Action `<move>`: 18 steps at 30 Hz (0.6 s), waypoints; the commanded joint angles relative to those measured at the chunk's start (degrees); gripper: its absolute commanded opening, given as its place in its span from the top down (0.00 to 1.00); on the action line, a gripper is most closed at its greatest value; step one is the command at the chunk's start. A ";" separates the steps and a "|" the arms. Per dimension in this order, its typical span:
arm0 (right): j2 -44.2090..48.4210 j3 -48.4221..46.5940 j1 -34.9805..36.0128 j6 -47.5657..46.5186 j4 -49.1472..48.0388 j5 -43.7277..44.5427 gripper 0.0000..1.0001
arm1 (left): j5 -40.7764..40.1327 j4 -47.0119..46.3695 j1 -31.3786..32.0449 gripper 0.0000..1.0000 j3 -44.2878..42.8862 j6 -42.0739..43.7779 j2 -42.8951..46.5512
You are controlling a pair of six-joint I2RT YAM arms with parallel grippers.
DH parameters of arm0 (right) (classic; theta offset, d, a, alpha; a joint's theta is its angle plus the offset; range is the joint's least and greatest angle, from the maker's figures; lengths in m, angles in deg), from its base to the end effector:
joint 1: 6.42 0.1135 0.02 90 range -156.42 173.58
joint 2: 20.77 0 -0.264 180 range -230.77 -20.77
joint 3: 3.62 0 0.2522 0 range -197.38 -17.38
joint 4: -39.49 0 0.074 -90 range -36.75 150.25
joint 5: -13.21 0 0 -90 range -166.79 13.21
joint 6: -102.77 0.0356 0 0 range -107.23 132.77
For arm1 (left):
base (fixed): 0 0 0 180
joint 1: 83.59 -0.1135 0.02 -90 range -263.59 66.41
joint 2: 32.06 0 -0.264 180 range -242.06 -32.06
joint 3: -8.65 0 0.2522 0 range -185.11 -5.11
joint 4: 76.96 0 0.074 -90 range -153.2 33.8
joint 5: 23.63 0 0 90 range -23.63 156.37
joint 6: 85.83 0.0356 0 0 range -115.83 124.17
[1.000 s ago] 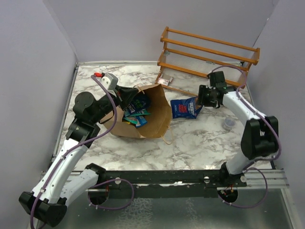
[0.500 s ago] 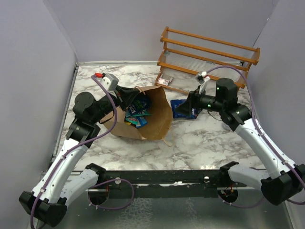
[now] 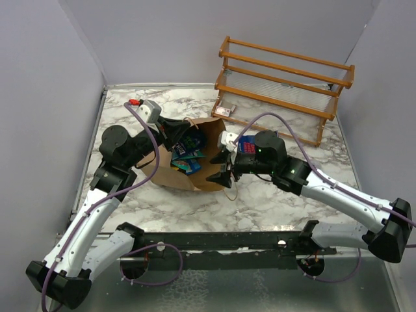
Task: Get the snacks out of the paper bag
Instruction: Take out the snack from the paper bag.
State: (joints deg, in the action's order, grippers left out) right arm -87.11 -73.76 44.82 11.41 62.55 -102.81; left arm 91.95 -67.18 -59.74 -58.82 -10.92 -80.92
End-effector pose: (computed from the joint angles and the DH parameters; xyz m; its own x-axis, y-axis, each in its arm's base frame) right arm 0.1542 0.2170 0.3371 -0.1837 -0.2628 -0.9472 -0.9646 0.2335 0.1223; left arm 0.1677 -0.0910 0.4091 -0.0610 -0.2298 -0.9713 0.7655 0.6138 -0.1933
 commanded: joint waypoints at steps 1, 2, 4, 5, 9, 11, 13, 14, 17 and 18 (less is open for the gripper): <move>-1.87 0.50 0.17 -31.16 -4.45 -5.14 0.44 | 1.93 -2.26 0.14 1.00 -1.77 -0.87 0.45; -2.36 0.59 0.15 -35.40 -4.67 -4.53 0.44 | 2.01 -2.34 0.14 1.00 -1.80 -0.84 0.55; -3.31 0.42 0.17 -43.77 -3.62 -3.50 0.45 | 2.03 -2.36 0.14 1.00 -1.83 -0.82 0.76; -3.72 0.51 0.17 -48.73 -2.67 -2.76 0.45 | 2.02 -2.42 0.14 1.00 -1.79 -0.76 0.90; -7.31 -0.80 0.17 -65.36 2.70 -3.18 0.53 | 2.31 -2.00 0.14 1.00 -1.66 -0.44 1.30; -10.34 -3.12 0.17 -68.63 5.06 -3.48 0.54 | 2.42 -1.92 0.09 1.00 -1.45 -0.37 1.51; -13.78 -5.31 0.17 -71.30 6.20 -2.37 0.54 | 2.52 -2.21 0.14 1.00 -1.23 -0.49 1.64; -15.32 -6.30 0.17 -72.01 6.12 -1.57 0.54 | 2.63 -2.33 0.14 1.00 -1.15 -0.65 1.59; -19.14 -8.16 0.17 -73.67 4.76 0.99 0.52 | 3.01 -3.04 0.14 1.00 -0.89 -1.20 1.77; -20.31 -8.60 0.17 -74.29 4.22 1.95 0.51 | 3.15 -3.12 0.14 1.00 -0.88 -1.44 1.82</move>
State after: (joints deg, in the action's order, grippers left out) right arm -103.66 -78.72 44.95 -54.56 66.64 -104.37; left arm 92.89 -67.25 -59.74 -58.87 -11.32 -80.61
